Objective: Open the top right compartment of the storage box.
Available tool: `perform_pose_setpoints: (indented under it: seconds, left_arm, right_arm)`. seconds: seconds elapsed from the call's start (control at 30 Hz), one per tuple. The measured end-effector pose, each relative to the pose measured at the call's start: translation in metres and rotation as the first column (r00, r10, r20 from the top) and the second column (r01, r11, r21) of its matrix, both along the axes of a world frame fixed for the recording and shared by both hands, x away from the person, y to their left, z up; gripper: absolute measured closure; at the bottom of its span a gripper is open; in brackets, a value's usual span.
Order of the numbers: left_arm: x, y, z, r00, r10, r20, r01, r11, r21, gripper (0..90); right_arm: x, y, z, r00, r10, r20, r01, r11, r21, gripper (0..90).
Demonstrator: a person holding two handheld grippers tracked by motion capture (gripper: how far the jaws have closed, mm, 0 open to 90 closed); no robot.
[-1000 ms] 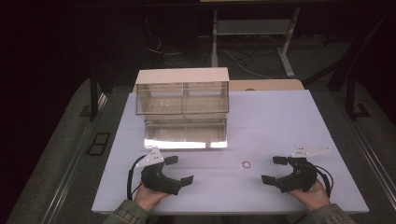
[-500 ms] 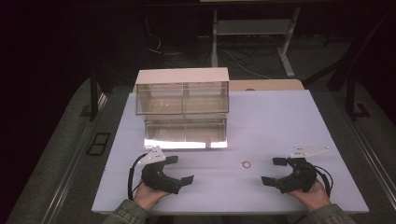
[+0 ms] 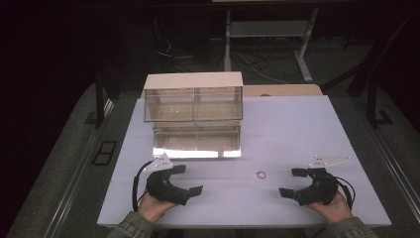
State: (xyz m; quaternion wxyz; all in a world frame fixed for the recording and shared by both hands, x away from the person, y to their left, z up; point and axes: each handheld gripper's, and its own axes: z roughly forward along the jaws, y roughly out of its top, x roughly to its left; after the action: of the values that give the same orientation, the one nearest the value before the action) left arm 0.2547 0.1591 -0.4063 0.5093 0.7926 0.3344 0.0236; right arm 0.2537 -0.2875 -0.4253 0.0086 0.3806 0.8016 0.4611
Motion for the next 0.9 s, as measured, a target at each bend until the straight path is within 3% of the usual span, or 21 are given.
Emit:
perform_pose_setpoints:
  seconds: [0.23,0.9]
  left_arm:
    - [0.003,0.0,0.007,0.9999,-0.009,-0.014,0.009,1.0,0.0,0.0]
    - [0.021,-0.014,0.032,0.9992,-0.041,-0.003,0.041,0.9991,0.014,0.0]
  right_arm:
    - [-0.001,0.001,0.0,1.0,0.004,0.001,-0.004,1.0,-0.001,0.4]
    - [-0.002,0.0,0.0,0.9999,0.007,0.008,-0.007,1.0,-0.003,0.4]
